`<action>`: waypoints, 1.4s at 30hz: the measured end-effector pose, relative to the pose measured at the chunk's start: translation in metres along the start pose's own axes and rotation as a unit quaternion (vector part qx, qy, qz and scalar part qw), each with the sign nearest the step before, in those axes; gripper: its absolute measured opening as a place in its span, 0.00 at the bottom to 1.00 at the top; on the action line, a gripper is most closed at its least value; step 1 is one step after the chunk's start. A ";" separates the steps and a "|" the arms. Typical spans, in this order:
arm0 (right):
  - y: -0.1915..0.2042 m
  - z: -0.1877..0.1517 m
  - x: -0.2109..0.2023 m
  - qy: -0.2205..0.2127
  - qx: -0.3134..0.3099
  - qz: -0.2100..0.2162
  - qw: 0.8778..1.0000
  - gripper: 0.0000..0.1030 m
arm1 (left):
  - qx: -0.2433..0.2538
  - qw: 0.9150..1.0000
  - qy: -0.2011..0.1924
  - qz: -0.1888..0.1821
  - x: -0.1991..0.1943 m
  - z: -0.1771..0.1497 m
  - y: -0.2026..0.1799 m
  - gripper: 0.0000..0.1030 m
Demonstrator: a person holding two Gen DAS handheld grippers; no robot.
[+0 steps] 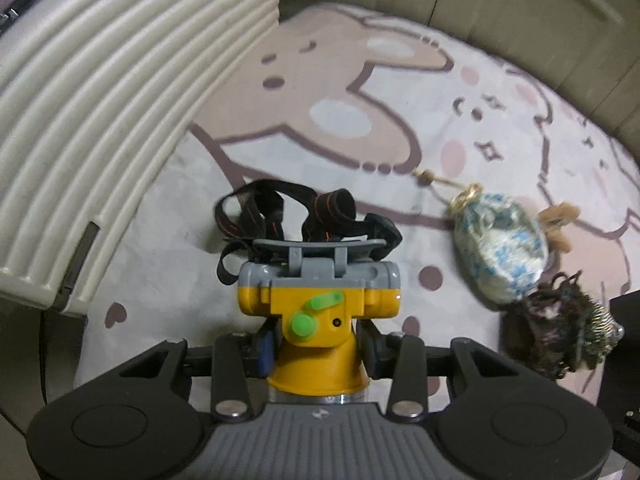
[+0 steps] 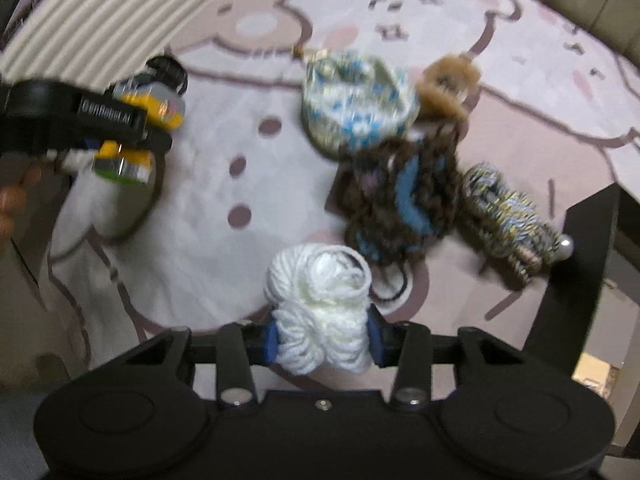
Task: Organize objects
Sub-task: 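Grasp and lift the headlamp with the left tool while the right tool lifts the yarn ball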
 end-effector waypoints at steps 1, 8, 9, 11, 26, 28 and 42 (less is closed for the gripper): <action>0.000 -0.001 -0.004 -0.011 0.006 -0.004 1.000 0.42 | -0.001 1.000 -0.007 -0.001 -0.006 0.000 0.000 0.40; -0.006 0.009 -0.028 -0.096 0.060 -0.016 0.993 0.42 | 0.007 0.998 -0.059 -0.008 -0.049 -0.001 -0.006 0.40; -0.008 0.009 -0.033 -0.108 0.066 -0.017 0.992 0.42 | 0.008 0.998 -0.064 -0.010 -0.054 -0.002 -0.008 0.40; -0.011 0.009 -0.044 -0.131 0.075 -0.019 0.988 0.42 | 0.007 0.997 -0.076 -0.015 -0.065 -0.003 -0.011 0.40; -0.029 0.004 -0.097 -0.240 0.096 -0.047 0.965 0.42 | 0.020 0.990 -0.142 -0.007 -0.117 -0.016 -0.041 0.40; -0.035 0.000 -0.102 -0.239 0.103 -0.046 0.965 0.42 | 0.016 0.989 -0.148 -0.007 -0.119 -0.016 -0.047 0.40; -0.116 -0.052 -0.143 -0.259 0.178 -0.089 0.945 0.42 | 0.037 0.982 -0.174 -0.061 -0.132 -0.014 -0.141 0.40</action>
Point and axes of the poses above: each gripper's, at about its wrist camera, not at the fingertips, and x roughly the way its jaws point, y to its left, z to its top, the point moved 5 cm from there along x, roughly the way its jaws point
